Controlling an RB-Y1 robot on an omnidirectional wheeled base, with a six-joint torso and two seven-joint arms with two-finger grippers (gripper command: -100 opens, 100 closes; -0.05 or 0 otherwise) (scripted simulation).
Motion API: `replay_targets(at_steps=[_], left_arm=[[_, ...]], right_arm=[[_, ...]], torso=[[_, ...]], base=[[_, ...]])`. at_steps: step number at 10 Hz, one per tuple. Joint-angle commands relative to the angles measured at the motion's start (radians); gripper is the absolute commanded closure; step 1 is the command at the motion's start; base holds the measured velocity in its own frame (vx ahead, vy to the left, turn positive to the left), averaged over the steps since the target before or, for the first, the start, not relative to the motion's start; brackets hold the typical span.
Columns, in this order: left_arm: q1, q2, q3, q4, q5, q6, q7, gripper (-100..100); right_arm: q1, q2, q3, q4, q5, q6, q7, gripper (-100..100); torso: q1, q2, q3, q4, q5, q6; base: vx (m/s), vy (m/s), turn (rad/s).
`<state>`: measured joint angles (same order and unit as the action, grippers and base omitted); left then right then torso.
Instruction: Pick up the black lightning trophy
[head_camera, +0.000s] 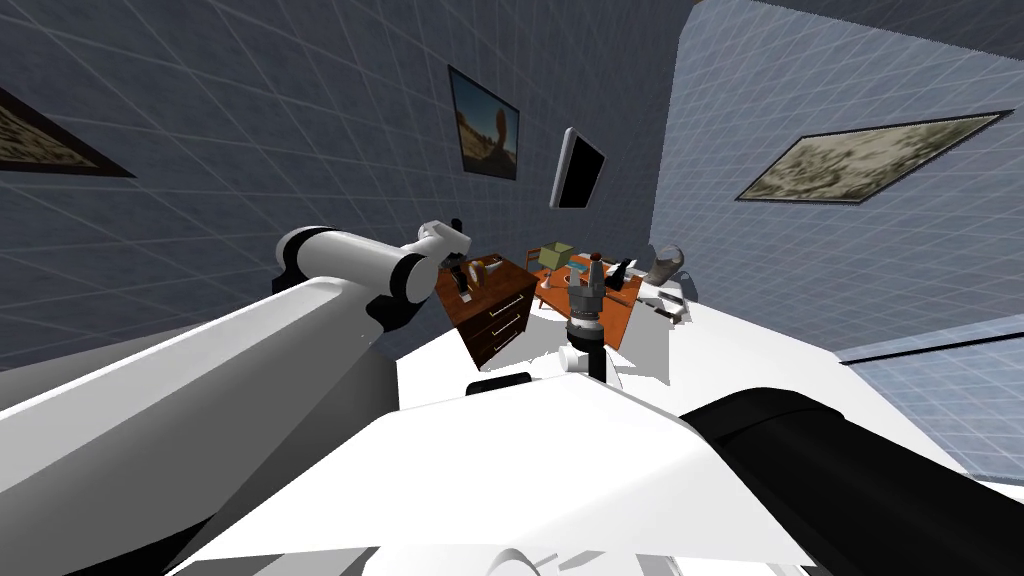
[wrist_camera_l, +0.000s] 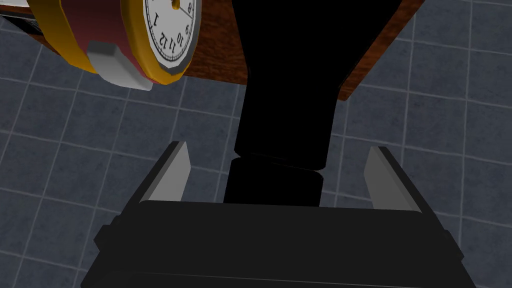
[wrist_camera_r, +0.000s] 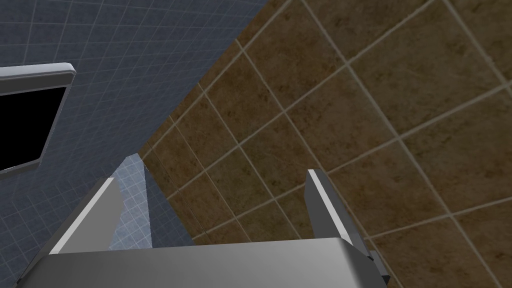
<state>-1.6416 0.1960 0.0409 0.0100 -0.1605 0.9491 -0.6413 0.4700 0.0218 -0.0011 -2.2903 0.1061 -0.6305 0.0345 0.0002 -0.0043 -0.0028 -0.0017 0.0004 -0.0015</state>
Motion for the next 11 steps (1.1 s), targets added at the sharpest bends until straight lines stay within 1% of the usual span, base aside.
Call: replay_targets(at_steps=[1, 2, 3, 4, 5, 7, 9, 10, 11], left_arm=[[0.05, 0.004, 0.0, -0.008, 0.0, 0.033, -0.01, -100], [0.061, 0.004, 0.0, -0.008, 0.0, 0.033, -0.01, -100], [0.088, 0.057, 0.037, -0.004, -0.015, -0.004, -0.065, -100], [0.065, 0.038, 0.023, -0.011, -0.005, 0.014, -0.04, -100], [0.066, 0.042, 0.026, -0.009, -0.006, 0.008, -0.049, 100], [0.065, 0.041, 0.025, -0.01, -0.007, 0.008, -0.048, 100], [0.065, 0.043, 0.025, -0.009, -0.007, 0.009, -0.047, 100], [0.065, 0.044, 0.025, -0.009, -0.007, 0.01, -0.047, 0], [0.061, 0.004, 0.0, -0.008, 0.0, 0.033, -0.01, 100]], right_arm=[[0.0, 0.0, 0.0, 0.0, 0.0, 0.0, 0.0, 0], [0.0, 0.0, 0.0, 0.0, 0.0, 0.0, 0.0, 0], [0.0, 0.0, 0.0, 0.0, 0.0, 0.0, 0.0, 0], [0.0, 0.0, 0.0, 0.0, 0.0, 0.0, 0.0, 0], [0.0, 0.0, 0.0, 0.0, 0.0, 0.0, 0.0, 0], [0.0, 0.0, 0.0, 0.0, 0.0, 0.0, 0.0, 0], [0.0, 0.0, 0.0, 0.0, 0.0, 0.0, 0.0, 0], [0.0, 0.0, 0.0, 0.0, 0.0, 0.0, 0.0, 0], [0.0, 0.0, 0.0, 0.0, 0.0, 0.0, 0.0, 0]], torso=[[0.0, 0.0, 0.0, 0.0, 0.0, 0.0], [0.002, 0.0, 0.0, -0.001, 0.001, 0.0], [0.001, 0.0, 0.0, 0.0, 0.0, 0.0], [-0.004, -0.001, -0.001, -0.001, 0.0, -0.002], [-0.002, -0.001, -0.001, -0.001, -0.001, -0.001], [0.003, -0.001, -0.001, -0.001, 0.001, -0.002], [0.003, -0.001, -0.001, -0.002, 0.002, -0.001], [0.003, -0.001, -0.002, -0.002, 0.002, 0.0], [0.003, -0.002, -0.002, -0.002, 0.002, 0.0]], base=[[0.005, 0.013, -0.007], [0.001, 0.009, 0.005], [0.003, -0.115, -0.072], [0.001, -0.074, 0.007], [0.0, -0.011, -0.005], [0.0, -0.001, 0.006], [0.0, 0.0, 0.0], [0.0, 0.0, 0.0], [0.012, 0.075, 0.047]])
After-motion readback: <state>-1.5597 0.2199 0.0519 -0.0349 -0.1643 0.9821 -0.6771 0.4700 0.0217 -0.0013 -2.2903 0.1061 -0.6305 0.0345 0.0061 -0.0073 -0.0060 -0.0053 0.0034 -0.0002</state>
